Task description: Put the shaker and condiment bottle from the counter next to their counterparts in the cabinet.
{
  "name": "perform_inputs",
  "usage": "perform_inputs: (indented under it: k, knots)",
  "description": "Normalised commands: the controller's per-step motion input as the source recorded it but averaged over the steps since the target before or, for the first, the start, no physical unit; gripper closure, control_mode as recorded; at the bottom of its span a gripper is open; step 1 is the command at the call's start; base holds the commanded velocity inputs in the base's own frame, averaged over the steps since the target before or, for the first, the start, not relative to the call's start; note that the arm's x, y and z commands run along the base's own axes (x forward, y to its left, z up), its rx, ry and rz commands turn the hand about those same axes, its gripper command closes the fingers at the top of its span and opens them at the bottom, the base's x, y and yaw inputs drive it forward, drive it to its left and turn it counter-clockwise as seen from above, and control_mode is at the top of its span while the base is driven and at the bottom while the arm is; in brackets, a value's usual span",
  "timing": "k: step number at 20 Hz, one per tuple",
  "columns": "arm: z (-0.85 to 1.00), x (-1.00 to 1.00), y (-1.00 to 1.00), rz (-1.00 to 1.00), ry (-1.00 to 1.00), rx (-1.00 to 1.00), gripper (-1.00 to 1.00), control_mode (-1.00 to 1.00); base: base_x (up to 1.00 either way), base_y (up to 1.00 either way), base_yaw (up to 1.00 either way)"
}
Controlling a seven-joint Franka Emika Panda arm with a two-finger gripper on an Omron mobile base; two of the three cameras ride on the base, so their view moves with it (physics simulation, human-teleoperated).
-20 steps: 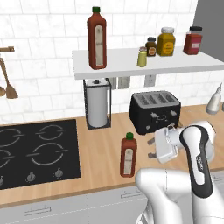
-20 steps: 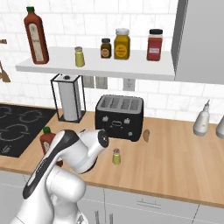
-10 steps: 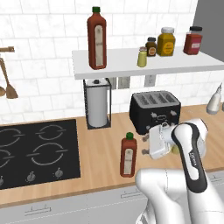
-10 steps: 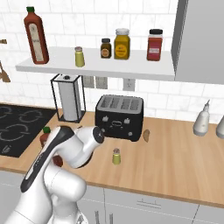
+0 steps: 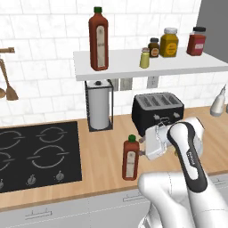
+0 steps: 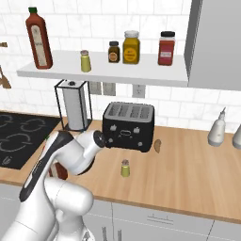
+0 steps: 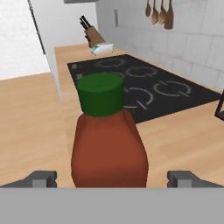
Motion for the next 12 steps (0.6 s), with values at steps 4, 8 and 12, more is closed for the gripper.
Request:
perform_inputs:
  k: [4,8,12]
  knots:
    - [-0.32,0.17,0.19,0.00,0.00,0.00,-1.00,-1.00,0.00,0.00,0.00]
    - [-0.55,0.27,0.45,0.00,0.02,-0.01,1.00,-1.00,0.00,0.00,0.00]
    - [-0.44,0.05,0.64,0.06,0.18,-0.09,1.00,-1.00,0.00,0.00,0.00]
